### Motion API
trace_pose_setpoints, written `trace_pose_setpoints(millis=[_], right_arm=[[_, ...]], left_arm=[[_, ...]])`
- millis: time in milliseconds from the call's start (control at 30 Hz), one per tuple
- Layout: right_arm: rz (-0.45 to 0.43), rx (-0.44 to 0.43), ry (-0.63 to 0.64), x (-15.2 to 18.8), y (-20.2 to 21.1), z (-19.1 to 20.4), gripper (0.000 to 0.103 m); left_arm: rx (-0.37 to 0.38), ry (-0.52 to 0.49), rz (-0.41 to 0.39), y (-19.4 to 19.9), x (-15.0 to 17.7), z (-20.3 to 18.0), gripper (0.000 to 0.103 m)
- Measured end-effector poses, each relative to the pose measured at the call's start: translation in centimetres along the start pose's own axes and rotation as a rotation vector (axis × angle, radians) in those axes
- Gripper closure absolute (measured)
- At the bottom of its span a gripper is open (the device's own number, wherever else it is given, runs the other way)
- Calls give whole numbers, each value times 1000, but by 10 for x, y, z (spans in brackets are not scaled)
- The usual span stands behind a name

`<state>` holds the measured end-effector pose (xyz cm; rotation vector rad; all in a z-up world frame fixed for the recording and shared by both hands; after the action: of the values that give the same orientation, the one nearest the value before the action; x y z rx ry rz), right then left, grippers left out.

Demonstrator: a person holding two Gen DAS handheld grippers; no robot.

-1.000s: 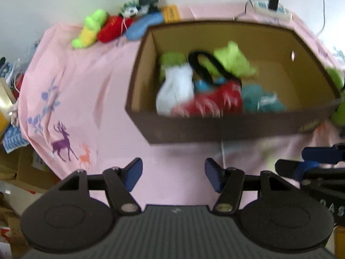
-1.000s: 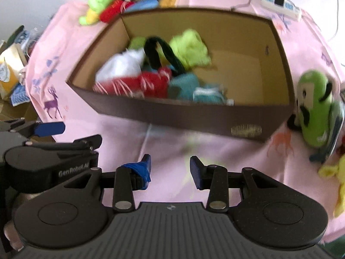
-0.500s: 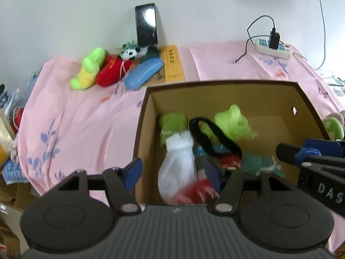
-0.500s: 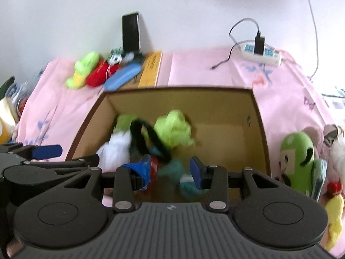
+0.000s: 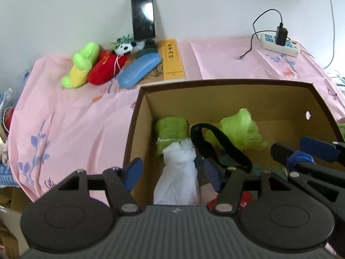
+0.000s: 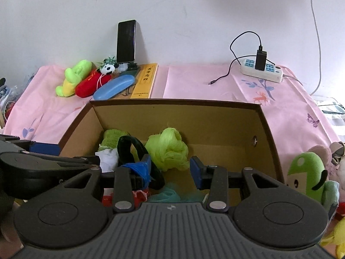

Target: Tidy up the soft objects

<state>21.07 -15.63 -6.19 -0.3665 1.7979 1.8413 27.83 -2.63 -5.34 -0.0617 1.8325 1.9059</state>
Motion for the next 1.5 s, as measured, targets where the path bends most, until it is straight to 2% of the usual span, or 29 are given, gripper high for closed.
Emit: trace_pose_setpoints(millis=[167,667,1500], right_arm=[[-14,-14,-10,-1,-2,0,80],[32,-25,-36,3,-9,-4,80],[50,-22,-39,8,-13,-4,80]], left_arm=[[-4,5,-3,-4,-2,2,41],[13,2,30,-10,5,-4,41],[23,26,37,-15,9,-1,41]])
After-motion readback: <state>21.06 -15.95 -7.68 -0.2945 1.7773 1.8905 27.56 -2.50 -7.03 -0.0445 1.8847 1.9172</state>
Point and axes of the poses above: each gripper's, at about its wrist camera, not at the fingertips, and y roughly against the way its jaws point, z to its left, x to its underside, the point moved 8 cm from there along -y, roughly the way its jaws point, and after that the axes turned 15 degrees about z, right-handed, at the moved point
